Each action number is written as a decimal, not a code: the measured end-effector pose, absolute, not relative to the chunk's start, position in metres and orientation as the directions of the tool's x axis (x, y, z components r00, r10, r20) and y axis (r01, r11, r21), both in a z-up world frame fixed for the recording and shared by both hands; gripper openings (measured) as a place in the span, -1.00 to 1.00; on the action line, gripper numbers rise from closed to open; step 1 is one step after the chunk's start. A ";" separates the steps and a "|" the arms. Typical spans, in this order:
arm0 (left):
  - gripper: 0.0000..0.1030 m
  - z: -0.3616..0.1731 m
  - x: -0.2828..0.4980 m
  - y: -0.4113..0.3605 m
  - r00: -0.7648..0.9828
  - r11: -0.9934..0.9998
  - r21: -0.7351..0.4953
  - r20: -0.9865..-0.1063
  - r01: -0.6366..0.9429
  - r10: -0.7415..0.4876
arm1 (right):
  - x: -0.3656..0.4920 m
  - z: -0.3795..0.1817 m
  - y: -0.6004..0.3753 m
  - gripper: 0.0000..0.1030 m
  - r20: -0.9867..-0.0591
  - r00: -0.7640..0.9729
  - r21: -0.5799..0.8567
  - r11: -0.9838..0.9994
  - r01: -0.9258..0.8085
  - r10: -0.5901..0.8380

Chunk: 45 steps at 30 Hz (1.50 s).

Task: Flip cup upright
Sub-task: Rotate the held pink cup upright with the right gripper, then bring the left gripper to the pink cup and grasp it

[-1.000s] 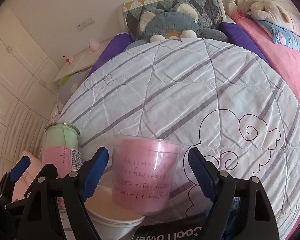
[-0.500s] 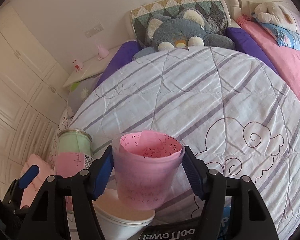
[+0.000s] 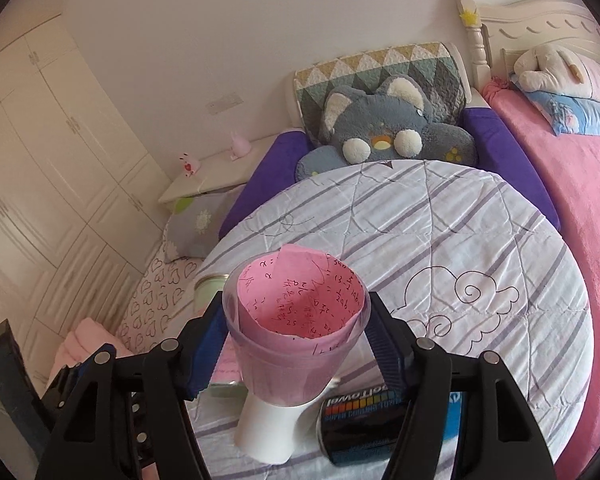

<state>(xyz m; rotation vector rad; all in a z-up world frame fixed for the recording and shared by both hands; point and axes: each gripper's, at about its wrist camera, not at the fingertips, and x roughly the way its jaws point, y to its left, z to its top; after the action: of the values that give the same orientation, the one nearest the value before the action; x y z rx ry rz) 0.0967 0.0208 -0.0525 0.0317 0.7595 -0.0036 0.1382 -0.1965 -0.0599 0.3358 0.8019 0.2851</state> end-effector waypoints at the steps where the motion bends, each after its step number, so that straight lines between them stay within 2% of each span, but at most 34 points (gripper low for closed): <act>1: 1.00 -0.050 0.091 0.023 0.727 1.000 0.026 -0.686 0.011 0.010 | 0.129 -0.056 -0.196 0.30 -0.644 0.662 0.400 0.907 -0.134 0.383; 6: 1.00 -0.043 0.061 0.029 0.739 1.000 0.024 -0.674 -0.008 0.022 | 0.087 -0.060 -0.193 0.30 -0.654 0.618 0.419 0.889 -0.184 0.436; 14: 1.00 -0.047 0.030 0.028 0.714 0.999 0.031 -0.700 0.037 -0.005 | 0.043 -0.113 -0.190 0.30 -0.698 0.476 0.527 0.834 -0.166 0.535; 19: 1.00 -0.054 0.024 0.024 0.692 0.998 0.036 -0.722 0.060 -0.015 | 0.047 -0.150 -0.182 0.31 -0.724 0.371 0.578 0.805 -0.134 0.582; 23: 1.00 -0.061 0.024 0.023 0.671 0.998 0.010 -0.741 0.062 -0.034 | 0.060 -0.164 -0.183 0.32 -0.715 0.353 0.605 0.787 -0.122 0.604; 24: 1.00 -0.062 0.024 0.022 0.666 0.998 0.011 -0.745 0.064 -0.035 | 0.061 -0.164 -0.183 0.38 -0.713 0.359 0.603 0.788 -0.123 0.602; 25: 1.00 -0.063 0.024 0.021 0.661 0.998 0.010 -0.749 0.068 -0.037 | 0.064 -0.163 -0.183 0.60 -0.722 0.364 0.589 0.799 -0.122 0.589; 26: 1.00 -0.064 0.023 0.020 0.659 0.997 0.008 -0.751 0.071 -0.041 | 0.065 -0.162 -0.184 0.63 -0.735 0.371 0.567 0.814 -0.122 0.568; 35: 1.00 -0.069 0.013 0.006 0.654 0.995 0.042 -0.756 0.087 -0.025 | 0.033 -0.125 -0.202 0.63 -0.733 0.510 0.436 0.886 -0.156 0.450; 45: 1.00 -0.078 0.005 -0.029 0.630 0.987 0.073 -0.776 0.141 -0.033 | -0.010 -0.117 -0.215 0.63 -0.766 0.625 0.093 0.988 -0.122 0.149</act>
<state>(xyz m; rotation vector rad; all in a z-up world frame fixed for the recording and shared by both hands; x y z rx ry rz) 0.0048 -0.0294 -0.0779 0.1311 0.8840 -0.0996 -0.0097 -0.2154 -0.1168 0.0335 0.8818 0.1554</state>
